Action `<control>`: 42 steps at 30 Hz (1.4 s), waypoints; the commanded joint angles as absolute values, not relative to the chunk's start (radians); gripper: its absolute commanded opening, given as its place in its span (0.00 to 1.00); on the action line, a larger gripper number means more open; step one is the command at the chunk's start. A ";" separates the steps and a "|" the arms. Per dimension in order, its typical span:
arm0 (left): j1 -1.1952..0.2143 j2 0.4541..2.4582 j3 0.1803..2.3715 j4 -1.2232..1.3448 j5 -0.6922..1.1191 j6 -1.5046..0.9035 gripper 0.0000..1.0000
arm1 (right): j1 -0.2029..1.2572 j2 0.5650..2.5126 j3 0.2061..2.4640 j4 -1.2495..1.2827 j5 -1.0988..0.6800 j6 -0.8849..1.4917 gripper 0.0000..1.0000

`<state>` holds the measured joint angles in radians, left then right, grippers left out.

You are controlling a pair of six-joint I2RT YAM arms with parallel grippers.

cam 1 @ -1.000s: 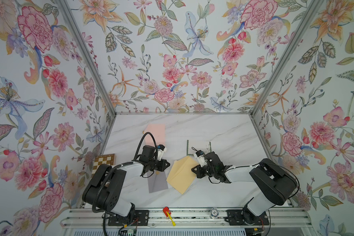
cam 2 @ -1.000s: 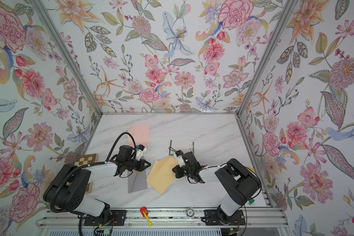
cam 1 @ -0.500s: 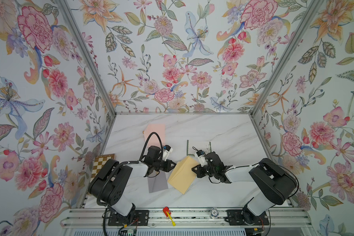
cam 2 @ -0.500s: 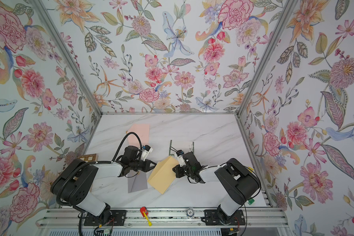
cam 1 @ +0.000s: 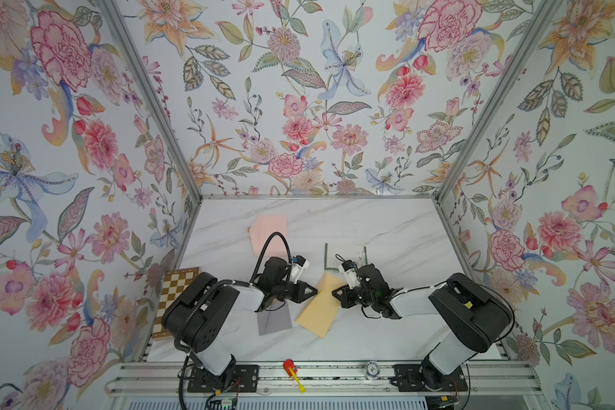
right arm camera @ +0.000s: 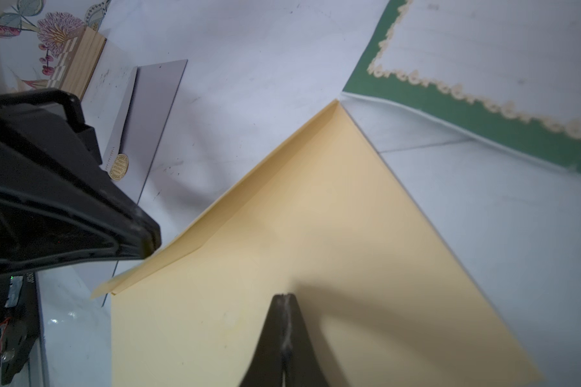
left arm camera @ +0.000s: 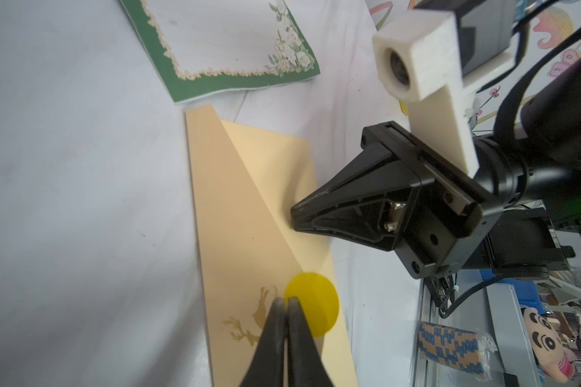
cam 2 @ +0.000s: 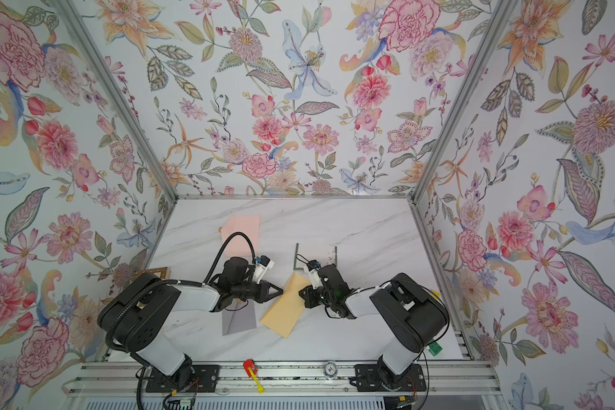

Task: Fold the letter paper in half and place it into the envelope
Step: Fold the envelope flap on the envelope.

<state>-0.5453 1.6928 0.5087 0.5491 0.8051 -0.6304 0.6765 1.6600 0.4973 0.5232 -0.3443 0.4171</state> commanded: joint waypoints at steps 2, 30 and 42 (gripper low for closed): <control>-0.561 1.748 0.471 0.676 0.804 -0.705 0.08 | 0.670 1.700 0.459 0.428 -0.317 0.431 0.06; -0.644 1.778 0.575 0.250 0.534 -0.545 0.00 | 0.729 1.602 0.585 0.326 -0.436 0.463 0.07; -0.658 1.816 0.599 0.225 0.552 -0.526 0.00 | 0.775 1.709 0.652 0.338 -0.434 0.488 0.07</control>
